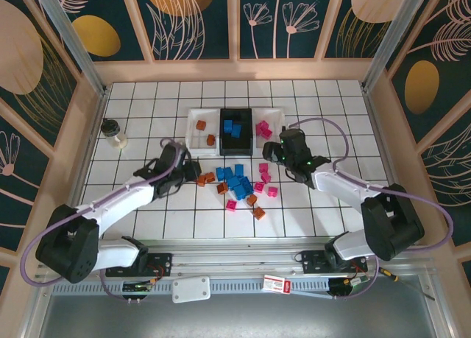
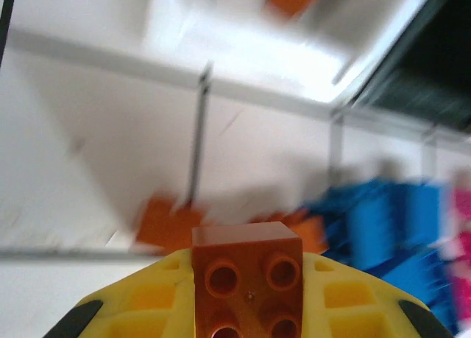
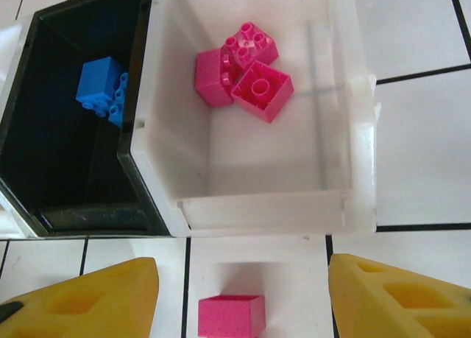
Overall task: Sort the legos into containers by color
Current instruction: Place the lego in the container.
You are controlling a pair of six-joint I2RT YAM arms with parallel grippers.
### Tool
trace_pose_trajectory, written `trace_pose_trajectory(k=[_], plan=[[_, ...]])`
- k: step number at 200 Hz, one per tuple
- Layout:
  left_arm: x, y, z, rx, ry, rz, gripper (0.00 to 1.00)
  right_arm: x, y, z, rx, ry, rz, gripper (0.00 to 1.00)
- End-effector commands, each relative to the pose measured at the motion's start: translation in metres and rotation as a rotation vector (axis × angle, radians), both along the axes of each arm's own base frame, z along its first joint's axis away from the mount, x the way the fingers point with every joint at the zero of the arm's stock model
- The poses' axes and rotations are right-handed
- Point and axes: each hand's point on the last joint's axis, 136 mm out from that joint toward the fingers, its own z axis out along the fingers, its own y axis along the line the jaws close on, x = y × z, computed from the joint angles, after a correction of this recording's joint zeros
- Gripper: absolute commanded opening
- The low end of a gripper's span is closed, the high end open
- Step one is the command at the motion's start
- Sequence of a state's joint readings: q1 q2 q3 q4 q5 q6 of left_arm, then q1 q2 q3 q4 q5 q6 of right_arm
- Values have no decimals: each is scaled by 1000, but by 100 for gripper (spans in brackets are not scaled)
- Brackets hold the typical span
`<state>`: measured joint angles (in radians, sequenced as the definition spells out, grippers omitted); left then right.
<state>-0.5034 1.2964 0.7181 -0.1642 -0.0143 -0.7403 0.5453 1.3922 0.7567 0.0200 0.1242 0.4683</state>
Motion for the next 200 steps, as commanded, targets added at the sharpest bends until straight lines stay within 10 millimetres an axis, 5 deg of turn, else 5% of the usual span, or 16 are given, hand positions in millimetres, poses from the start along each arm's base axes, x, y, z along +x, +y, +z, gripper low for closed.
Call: trace_pose_trajectory(k=[1, 33, 77, 95, 115, 143, 172, 200], plan=[[52, -6, 41, -11, -123, 10, 21, -13, 7, 0, 18, -3, 11, 63], [120, -4, 34, -25, -110, 62, 17, -34, 14, -10, -2, 23, 52, 63], [161, -18, -1, -17, -57, 75, 20, -65, 17, -19, 7, 45, 108, 63], [170, -21, -10, -13, -40, 82, 36, -80, 22, -20, 27, 57, 151, 64], [176, -30, 1, -61, -55, 64, 55, -96, 30, -26, 49, 87, 209, 64], [167, -42, 50, -143, -143, 25, 78, -103, 16, -43, 6, 137, 136, 65], [127, -64, 94, -161, -232, -54, 98, -103, -2, -58, -27, 166, 26, 65], [82, -71, 101, -184, -249, -109, 98, -100, -4, -71, -43, 187, -5, 64]])
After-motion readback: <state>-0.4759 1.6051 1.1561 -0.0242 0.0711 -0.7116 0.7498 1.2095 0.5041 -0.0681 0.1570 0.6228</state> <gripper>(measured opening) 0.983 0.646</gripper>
